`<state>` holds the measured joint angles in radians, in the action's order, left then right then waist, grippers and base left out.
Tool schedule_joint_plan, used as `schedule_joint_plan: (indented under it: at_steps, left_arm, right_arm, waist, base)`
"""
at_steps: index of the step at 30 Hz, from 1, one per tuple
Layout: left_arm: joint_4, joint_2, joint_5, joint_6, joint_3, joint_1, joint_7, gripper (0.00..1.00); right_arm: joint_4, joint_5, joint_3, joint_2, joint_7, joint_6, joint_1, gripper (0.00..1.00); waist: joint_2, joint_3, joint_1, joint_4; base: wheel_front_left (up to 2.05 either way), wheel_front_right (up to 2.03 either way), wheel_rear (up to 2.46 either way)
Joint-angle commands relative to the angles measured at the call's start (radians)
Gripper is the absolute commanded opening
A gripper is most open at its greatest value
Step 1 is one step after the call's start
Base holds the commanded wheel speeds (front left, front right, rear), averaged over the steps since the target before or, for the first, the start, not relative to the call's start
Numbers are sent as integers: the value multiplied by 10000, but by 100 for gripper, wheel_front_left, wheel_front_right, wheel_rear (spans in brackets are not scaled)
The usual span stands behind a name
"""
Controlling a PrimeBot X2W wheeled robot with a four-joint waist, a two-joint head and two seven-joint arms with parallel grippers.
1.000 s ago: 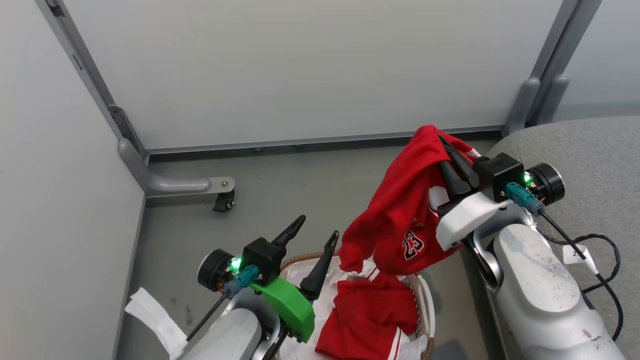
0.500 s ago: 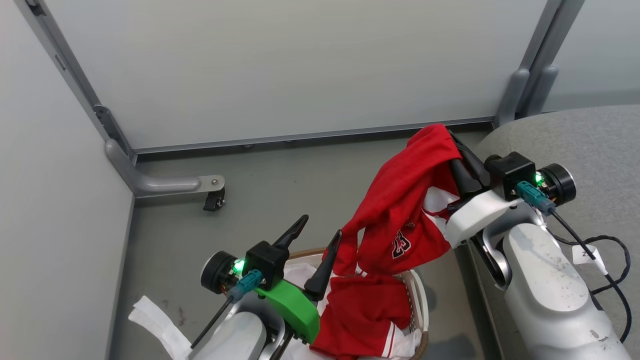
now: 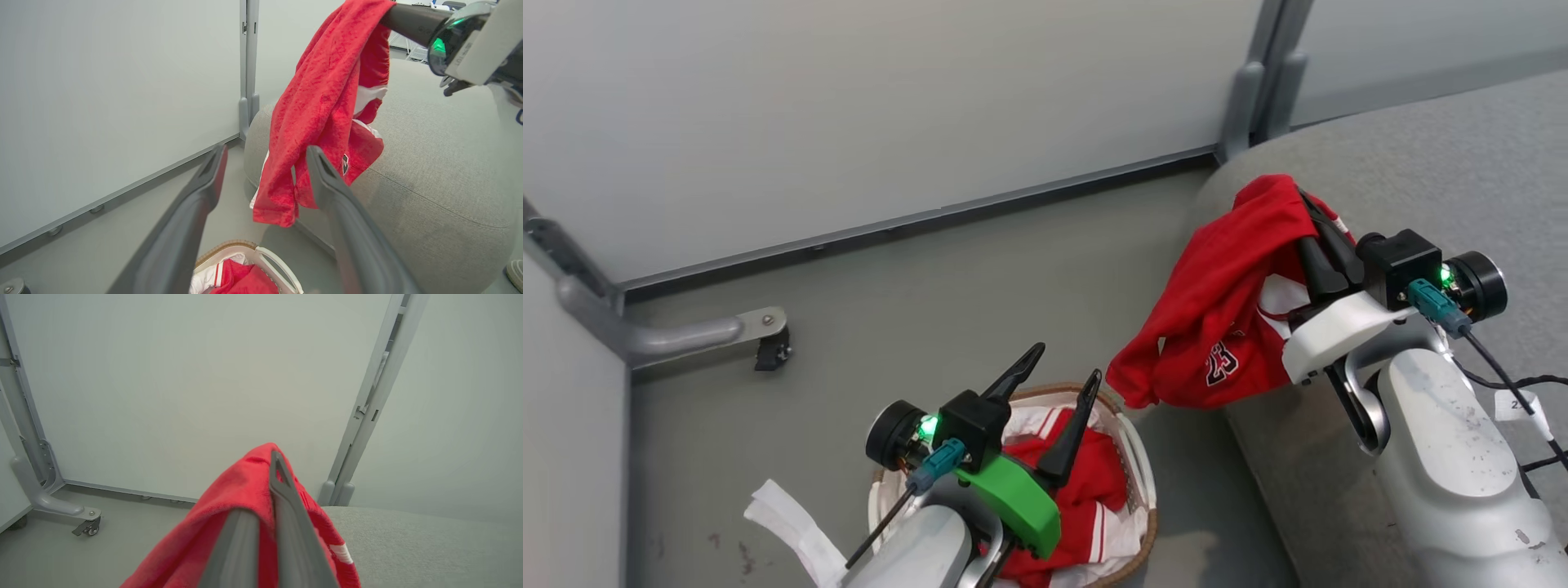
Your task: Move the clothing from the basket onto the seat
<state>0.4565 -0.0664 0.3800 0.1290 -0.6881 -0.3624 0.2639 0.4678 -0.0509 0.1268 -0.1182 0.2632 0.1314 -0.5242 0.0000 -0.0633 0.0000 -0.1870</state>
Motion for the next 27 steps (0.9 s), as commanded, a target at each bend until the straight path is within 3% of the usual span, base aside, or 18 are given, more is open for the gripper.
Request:
schedule_joint_plan:
  at_steps: [1, 7, 13, 20, 27]
  left_arm:
    - [-33, 4, -22, 25, -33, -188, 9, 100]
    - [-86, -56, -22, 26, -311, -376, 9, 100]
    - [-166, -184, -40, 25, -474, -512, 9, 100]
    - [-353, -366, -125, 25, -723, -722, 9, 100]
    - [-598, -632, -298, 25, -908, -1163, 9, 100]
  right_arm:
    - [-65, 91, -66, -11, 25, -14, -50, 0]
    - [-129, 71, -414, 6, 25, -14, 31, 0]
    - [-242, 98, -632, 122, 25, -14, 109, 0]
    - [-141, 131, -859, -97, 25, -14, -536, 0]
    - [0, 232, -1500, -1112, 25, -14, -2083, 0]
  waist:
    - [0, -478, 0, -1073]
    - [0, -743, 0, -1910]
    - [0, -987, 0, -2236]
    - [0, -1458, 0, -2086]
    - [0, -2383, 0, -1499]
  base:
    - [0, 0, 0]
    - [0, 0, 0]
    - [0, 0, 0]
    - [0, 0, 0]
    - [0, 0, 0]
